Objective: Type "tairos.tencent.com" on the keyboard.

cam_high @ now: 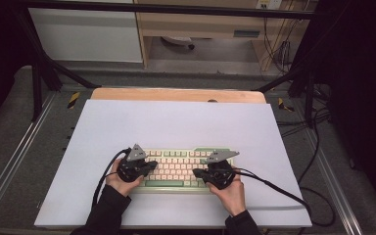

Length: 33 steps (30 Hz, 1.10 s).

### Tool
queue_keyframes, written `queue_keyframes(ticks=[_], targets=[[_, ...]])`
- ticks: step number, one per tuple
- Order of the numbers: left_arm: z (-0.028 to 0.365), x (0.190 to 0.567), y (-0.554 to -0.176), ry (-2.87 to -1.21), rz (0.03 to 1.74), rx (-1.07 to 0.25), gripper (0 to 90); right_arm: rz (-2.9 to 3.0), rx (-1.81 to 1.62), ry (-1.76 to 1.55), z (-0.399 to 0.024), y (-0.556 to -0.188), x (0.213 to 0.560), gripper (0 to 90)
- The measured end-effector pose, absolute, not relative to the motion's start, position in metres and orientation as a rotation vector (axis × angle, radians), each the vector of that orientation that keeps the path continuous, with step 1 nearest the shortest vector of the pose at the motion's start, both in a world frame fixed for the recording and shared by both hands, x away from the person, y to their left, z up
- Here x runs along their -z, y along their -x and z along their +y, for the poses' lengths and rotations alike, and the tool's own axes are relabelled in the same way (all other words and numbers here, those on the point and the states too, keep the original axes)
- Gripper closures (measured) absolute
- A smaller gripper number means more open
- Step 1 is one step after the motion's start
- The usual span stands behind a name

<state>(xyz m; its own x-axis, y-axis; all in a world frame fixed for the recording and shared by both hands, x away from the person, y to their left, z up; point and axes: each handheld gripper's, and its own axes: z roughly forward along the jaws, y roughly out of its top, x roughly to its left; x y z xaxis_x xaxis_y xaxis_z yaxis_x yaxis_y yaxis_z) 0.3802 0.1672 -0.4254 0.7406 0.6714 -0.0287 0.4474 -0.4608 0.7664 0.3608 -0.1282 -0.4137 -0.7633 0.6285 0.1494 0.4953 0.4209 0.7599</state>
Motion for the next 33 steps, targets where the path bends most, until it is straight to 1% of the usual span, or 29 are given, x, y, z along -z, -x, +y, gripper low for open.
queue_keyframes(ticks=[10, 19, 33], targets=[[0.173, 0.418, -0.372, -2.125, 0.814, -0.35, 89.6, 2.504, -1.268, -0.999, -0.129, -0.36, 0.412, 90.0], [0.188, 0.417, -0.367, -2.103, 0.84, -0.35, 89.6, 2.501, -1.274, -1.008, -0.129, -0.361, 0.411, 90.0], [0.198, 0.417, -0.361, -2.096, 0.845, -0.351, 89.5, 2.492, -1.291, -1.009, -0.124, -0.364, 0.408, 90.0]])
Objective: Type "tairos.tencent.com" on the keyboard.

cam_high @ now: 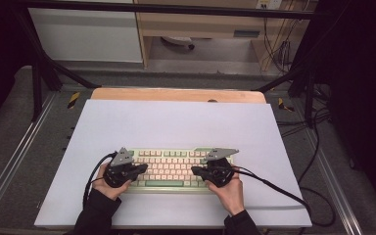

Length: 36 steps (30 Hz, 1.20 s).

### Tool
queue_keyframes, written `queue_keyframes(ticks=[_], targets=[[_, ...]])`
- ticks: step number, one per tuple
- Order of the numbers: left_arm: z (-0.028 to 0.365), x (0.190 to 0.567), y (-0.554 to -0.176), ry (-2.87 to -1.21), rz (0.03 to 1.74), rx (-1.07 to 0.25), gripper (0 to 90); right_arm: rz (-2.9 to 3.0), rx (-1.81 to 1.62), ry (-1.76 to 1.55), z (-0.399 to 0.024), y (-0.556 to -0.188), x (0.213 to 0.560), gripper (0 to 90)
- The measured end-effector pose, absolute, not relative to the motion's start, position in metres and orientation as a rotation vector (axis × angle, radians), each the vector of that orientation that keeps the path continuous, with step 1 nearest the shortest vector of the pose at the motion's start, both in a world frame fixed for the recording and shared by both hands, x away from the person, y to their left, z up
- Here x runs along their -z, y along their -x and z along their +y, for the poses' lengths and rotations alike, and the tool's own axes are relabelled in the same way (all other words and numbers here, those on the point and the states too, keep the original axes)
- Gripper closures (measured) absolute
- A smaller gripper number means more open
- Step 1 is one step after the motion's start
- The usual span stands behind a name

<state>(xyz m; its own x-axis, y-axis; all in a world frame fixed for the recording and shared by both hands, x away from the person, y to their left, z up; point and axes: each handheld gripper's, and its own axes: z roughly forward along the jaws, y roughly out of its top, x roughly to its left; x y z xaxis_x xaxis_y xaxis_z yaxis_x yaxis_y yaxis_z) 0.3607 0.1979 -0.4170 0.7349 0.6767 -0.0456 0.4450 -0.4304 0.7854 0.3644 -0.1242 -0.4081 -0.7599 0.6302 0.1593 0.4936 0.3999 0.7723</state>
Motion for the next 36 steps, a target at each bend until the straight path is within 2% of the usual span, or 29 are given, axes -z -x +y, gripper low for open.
queue_keyframes(ticks=[36], targets=[[0.213, 0.42, -0.355, -2.081, 0.864, -0.342, 89.5, 2.501, -1.187, -1.038, -0.083, -0.394, 0.43, 90.0]])
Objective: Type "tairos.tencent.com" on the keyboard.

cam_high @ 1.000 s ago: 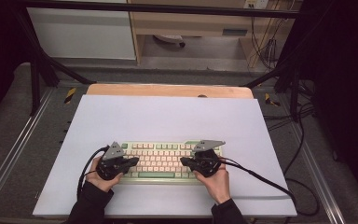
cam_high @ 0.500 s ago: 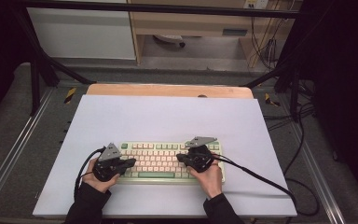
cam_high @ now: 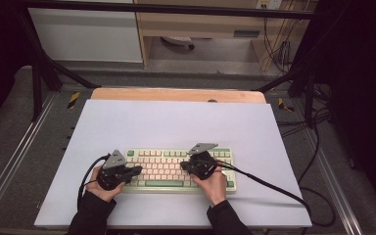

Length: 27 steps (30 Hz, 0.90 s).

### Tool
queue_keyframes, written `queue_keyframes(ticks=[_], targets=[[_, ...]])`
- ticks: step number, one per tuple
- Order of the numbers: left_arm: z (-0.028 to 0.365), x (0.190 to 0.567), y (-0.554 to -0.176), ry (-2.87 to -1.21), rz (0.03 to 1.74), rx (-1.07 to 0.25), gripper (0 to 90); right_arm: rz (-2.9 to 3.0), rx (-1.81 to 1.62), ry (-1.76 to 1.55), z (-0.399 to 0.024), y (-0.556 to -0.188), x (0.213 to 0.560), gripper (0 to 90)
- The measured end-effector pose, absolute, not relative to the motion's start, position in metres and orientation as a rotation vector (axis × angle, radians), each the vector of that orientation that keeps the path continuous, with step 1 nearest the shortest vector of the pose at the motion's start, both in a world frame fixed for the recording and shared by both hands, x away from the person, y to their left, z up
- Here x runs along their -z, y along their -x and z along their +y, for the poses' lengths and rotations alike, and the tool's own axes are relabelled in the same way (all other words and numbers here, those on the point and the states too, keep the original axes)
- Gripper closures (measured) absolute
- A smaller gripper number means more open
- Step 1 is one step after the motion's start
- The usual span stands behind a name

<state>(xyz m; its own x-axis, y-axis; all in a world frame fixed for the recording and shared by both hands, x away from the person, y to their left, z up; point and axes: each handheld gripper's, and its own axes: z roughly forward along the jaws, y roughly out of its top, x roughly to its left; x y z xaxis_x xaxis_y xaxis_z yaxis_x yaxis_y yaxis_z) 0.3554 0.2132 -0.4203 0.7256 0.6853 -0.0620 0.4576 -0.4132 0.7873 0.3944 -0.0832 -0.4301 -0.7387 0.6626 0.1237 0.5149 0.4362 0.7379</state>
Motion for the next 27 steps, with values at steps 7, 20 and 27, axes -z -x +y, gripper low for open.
queue_keyframes(ticks=[7, 20, 27], targets=[[0.214, 0.42, -0.356, -2.077, 0.866, -0.342, 89.5, 2.489, -1.225, -1.012, -0.089, -0.389, 0.417, 90.0], [0.212, 0.421, -0.357, -2.082, 0.867, -0.344, 89.5, 2.49, -1.257, -1.0, -0.106, -0.378, 0.406, 90.0], [0.21, 0.423, -0.358, -2.091, 0.869, -0.344, 89.5, 2.497, -1.256, -1.009, -0.116, -0.373, 0.41, 90.0]])
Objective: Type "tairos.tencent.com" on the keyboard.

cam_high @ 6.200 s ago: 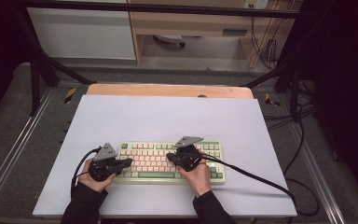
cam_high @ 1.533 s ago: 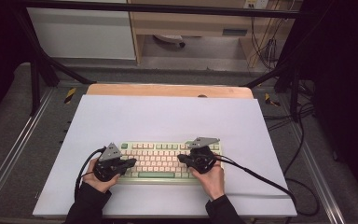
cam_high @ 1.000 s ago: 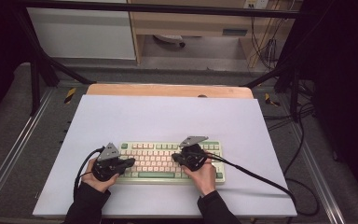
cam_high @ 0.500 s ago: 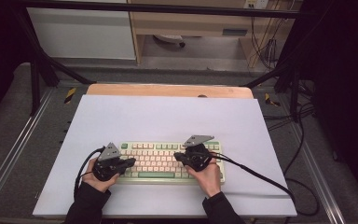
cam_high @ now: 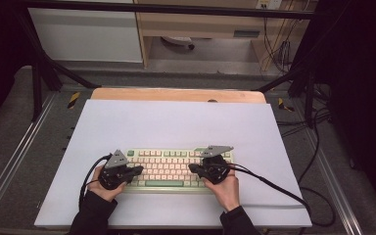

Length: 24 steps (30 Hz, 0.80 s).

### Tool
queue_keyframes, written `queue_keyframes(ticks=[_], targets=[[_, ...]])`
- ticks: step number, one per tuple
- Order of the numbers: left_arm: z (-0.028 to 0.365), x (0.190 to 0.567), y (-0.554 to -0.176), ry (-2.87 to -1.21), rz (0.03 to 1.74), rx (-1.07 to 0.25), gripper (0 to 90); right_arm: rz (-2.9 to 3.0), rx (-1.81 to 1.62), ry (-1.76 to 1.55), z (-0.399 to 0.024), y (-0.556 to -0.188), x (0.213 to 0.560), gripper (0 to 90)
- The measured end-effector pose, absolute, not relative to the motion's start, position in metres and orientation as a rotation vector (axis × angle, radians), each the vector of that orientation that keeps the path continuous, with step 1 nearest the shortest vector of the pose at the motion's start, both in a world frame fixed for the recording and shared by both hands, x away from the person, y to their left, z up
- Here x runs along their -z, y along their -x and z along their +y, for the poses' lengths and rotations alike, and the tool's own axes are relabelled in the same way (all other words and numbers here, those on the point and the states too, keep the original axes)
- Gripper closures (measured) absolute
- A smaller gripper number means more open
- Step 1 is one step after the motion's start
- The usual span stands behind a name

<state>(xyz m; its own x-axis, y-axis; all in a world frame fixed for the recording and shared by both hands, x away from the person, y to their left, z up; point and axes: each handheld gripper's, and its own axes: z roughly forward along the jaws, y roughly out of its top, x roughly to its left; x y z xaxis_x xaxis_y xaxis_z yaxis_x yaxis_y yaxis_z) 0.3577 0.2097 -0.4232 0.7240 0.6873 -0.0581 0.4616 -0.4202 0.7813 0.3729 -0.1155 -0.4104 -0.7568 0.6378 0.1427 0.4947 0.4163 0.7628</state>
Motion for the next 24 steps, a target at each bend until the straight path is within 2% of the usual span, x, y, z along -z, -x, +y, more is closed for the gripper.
queue_keyframes(ticks=[24], targets=[[0.206, 0.429, -0.364, -2.101, 0.882, -0.343, 89.5, 2.518, -1.276, -0.993, -0.124, -0.361, 0.412, 90.0]])
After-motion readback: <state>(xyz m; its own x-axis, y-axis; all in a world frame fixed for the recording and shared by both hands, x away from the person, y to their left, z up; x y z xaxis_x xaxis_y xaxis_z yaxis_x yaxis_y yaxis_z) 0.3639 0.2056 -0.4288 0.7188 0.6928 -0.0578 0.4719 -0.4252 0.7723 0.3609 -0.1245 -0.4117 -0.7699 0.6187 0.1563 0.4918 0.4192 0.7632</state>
